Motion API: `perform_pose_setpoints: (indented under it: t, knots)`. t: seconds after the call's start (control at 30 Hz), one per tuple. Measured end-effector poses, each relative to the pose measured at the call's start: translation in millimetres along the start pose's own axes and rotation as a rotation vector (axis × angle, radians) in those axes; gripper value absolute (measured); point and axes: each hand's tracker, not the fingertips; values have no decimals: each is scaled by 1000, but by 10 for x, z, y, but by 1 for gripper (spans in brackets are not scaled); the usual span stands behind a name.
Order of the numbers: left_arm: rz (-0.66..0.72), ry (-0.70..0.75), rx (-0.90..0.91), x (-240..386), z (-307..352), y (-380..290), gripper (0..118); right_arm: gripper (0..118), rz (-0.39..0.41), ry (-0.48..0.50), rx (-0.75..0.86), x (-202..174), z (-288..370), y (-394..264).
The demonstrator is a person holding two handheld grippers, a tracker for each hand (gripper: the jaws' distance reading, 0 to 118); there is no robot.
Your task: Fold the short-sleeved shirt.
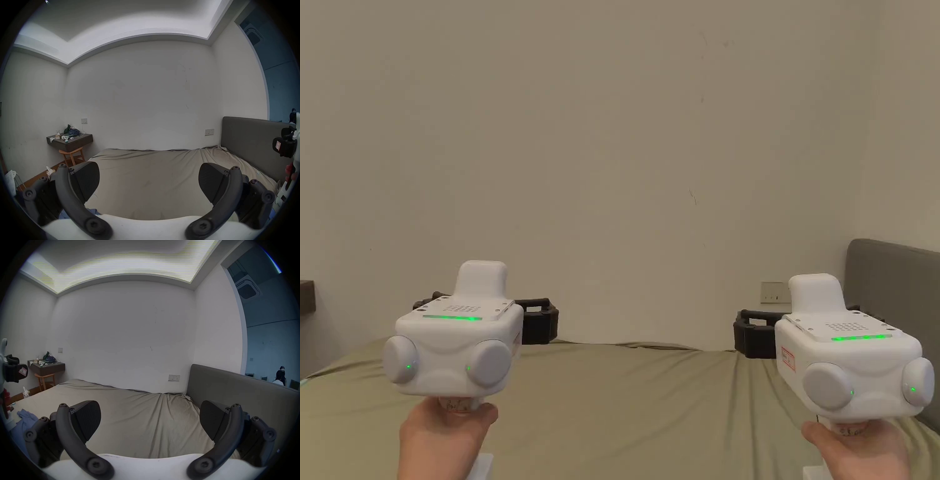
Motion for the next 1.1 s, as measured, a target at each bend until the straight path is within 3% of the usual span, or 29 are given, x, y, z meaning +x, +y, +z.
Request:
perform_pose_setpoints:
  t: [1.1]
  knots:
    - [-19,11,41,-57,135,69,118,118,-57,-16,19,109,34,-92]
